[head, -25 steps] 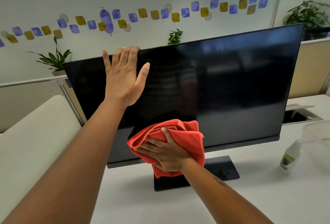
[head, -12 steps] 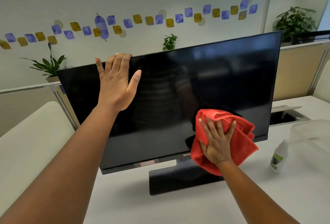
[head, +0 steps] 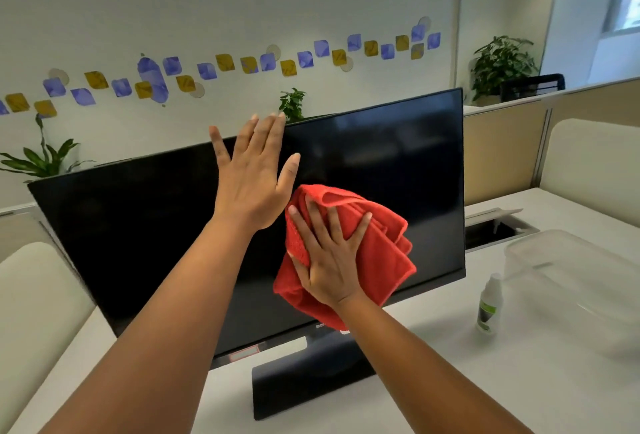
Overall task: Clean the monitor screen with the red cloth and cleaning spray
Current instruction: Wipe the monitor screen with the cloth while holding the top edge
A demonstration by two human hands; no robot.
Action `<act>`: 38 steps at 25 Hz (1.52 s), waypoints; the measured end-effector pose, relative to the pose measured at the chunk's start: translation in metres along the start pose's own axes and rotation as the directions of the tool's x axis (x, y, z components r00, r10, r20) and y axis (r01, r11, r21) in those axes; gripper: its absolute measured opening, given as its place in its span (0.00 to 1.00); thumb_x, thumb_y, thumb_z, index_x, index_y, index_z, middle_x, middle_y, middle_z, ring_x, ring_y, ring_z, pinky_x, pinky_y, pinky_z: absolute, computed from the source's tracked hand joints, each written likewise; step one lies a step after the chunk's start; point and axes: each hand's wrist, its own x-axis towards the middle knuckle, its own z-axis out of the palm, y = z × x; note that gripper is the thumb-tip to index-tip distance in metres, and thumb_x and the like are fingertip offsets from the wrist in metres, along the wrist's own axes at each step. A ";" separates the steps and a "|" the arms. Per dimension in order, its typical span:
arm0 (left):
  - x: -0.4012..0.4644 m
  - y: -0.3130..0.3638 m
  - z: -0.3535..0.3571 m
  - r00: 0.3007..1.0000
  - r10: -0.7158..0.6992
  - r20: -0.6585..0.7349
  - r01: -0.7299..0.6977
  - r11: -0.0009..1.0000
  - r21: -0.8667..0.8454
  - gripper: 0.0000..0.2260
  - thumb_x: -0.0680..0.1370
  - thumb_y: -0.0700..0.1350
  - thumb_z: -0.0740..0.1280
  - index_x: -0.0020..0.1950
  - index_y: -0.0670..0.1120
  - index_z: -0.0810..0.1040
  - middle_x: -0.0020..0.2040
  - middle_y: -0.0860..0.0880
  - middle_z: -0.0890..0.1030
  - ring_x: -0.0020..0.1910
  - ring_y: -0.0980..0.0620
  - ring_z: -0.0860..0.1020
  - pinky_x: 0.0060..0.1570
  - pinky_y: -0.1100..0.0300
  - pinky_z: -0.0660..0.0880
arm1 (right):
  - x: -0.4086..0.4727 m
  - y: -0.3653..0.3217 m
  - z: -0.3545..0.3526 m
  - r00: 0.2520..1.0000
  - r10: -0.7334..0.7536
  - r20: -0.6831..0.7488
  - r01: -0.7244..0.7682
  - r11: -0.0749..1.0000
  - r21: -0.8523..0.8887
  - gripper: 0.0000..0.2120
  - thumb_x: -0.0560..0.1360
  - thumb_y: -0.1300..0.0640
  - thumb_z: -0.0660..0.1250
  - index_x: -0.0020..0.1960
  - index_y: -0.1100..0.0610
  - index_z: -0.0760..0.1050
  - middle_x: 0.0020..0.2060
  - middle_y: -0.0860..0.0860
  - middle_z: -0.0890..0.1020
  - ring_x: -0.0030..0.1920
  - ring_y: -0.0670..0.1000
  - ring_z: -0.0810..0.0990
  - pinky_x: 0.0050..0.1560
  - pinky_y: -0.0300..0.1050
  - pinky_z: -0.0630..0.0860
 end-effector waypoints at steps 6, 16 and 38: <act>0.004 0.013 0.009 0.998 -0.034 -0.044 0.031 0.997 -0.074 0.28 0.75 0.56 0.45 0.73 0.46 0.56 0.73 0.47 0.62 0.74 0.50 0.52 0.67 0.45 0.29 | 0.013 0.036 -0.004 0.993 0.087 -0.077 -0.087 0.996 0.000 0.29 0.73 0.41 0.53 0.72 0.47 0.55 0.71 0.50 0.60 0.71 0.55 0.56 0.65 0.71 0.39; 0.005 0.015 0.001 0.999 -0.044 0.024 0.046 0.995 -0.094 0.28 0.74 0.55 0.44 0.73 0.48 0.54 0.74 0.49 0.59 0.75 0.52 0.49 0.68 0.44 0.28 | 0.119 0.112 -0.047 0.705 0.692 -0.152 -0.640 0.715 0.282 0.30 0.75 0.41 0.46 0.74 0.49 0.47 0.76 0.50 0.52 0.75 0.54 0.46 0.67 0.72 0.38; 0.009 0.017 0.002 0.999 -0.044 -0.022 0.040 0.985 -0.166 0.26 0.73 0.53 0.49 0.71 0.47 0.61 0.71 0.47 0.65 0.73 0.49 0.56 0.67 0.43 0.30 | -0.052 0.105 0.003 0.260 0.965 0.021 -0.898 0.233 0.374 0.48 0.64 0.25 0.29 0.75 0.53 0.42 0.76 0.52 0.49 0.75 0.53 0.47 0.72 0.61 0.41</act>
